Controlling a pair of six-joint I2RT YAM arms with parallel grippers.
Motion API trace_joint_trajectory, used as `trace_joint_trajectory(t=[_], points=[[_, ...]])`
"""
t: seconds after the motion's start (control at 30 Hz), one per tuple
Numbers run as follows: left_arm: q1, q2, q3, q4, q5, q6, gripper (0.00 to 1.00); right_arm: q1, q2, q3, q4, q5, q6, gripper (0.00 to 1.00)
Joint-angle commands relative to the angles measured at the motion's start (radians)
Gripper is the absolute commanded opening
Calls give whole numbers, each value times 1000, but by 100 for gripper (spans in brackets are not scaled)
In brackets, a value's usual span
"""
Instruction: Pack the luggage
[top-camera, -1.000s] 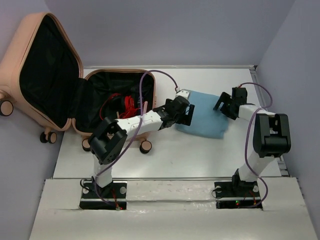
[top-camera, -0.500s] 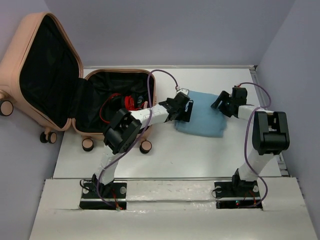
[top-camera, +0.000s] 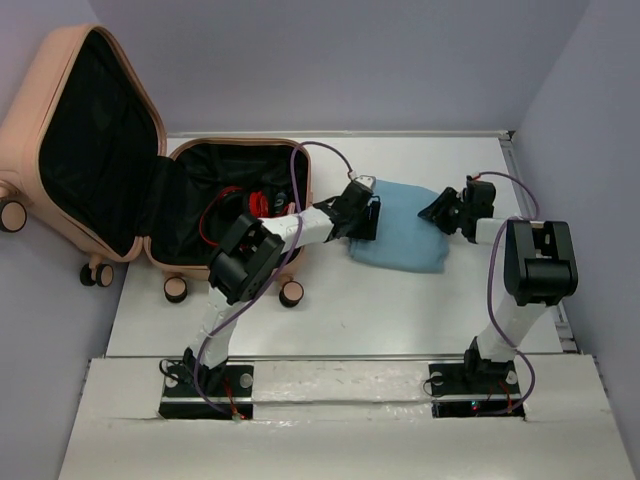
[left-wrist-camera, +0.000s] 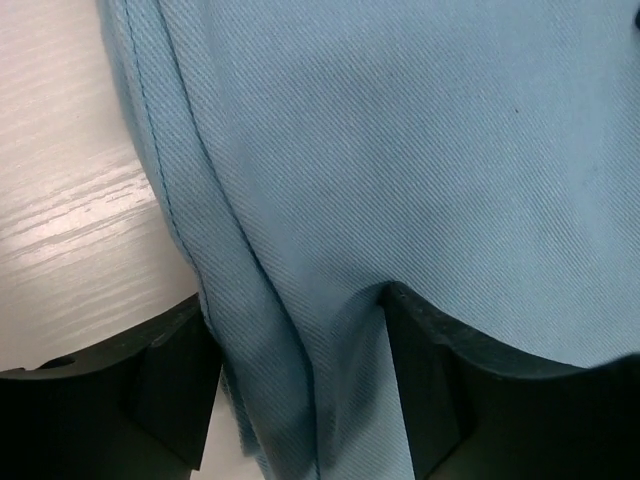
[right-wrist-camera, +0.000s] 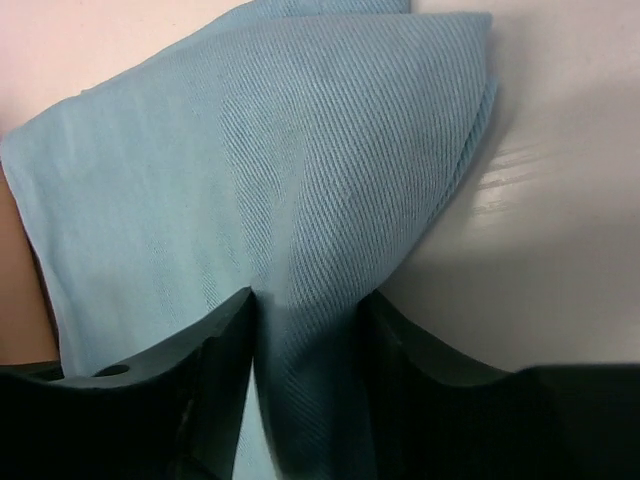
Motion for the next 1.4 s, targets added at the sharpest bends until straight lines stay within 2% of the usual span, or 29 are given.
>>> trace_joint_trajectory(t=[0.0, 0.03, 0.07, 0.1, 0.13, 0.17, 0.27, 0.3, 0.37, 0.5, 0.7, 0.87, 0.97, 1.1, 1.2, 1.37], points=[[-2, 42, -47, 108, 87, -32, 59, 18, 46, -56, 80, -196, 78, 42], [-1, 43, -60, 120, 101, -35, 55, 18, 49, -62, 97, -208, 86, 41], [-2, 45, -66, 131, 109, -41, 45, 18, 52, -75, 112, -225, 94, 37], [-2, 48, -73, 154, 115, -46, 39, 18, 45, -88, 153, -227, 104, 31], [-1, 48, -88, 165, 115, -47, 34, 18, 39, -100, 181, -227, 123, 28], [-2, 46, -96, 186, 115, -47, 22, 18, 34, -109, 218, -233, 129, 27], [2, 37, -126, 217, 114, -55, 6, 18, 19, -135, 284, -259, 166, 16], [2, 16, -134, 234, 109, -58, 6, 18, 14, -149, 331, -277, 174, 10], [2, -15, -157, 248, 97, -55, 6, 18, -6, -163, 380, -293, 207, 7], [2, -143, -185, 266, 75, -37, 6, 18, -82, -194, 462, -322, 244, 7], [10, -231, -174, 275, 120, -23, 6, 18, -265, -207, 378, -287, 212, 7], [21, -296, -131, 266, 158, -24, 6, 18, -349, -174, 313, -300, 203, 7], [42, -345, -102, 246, 176, -26, 6, 40, -383, -131, 289, -305, 215, 7], [91, -435, -65, 187, 164, -17, 6, 129, -406, -13, 174, -219, 174, 7], [160, -507, -37, 116, 147, -1, 6, 202, -357, 99, 163, -208, 190, 7], [304, -627, -91, 50, 155, -1, 6, 322, -256, 260, 141, -165, 186, 7]])
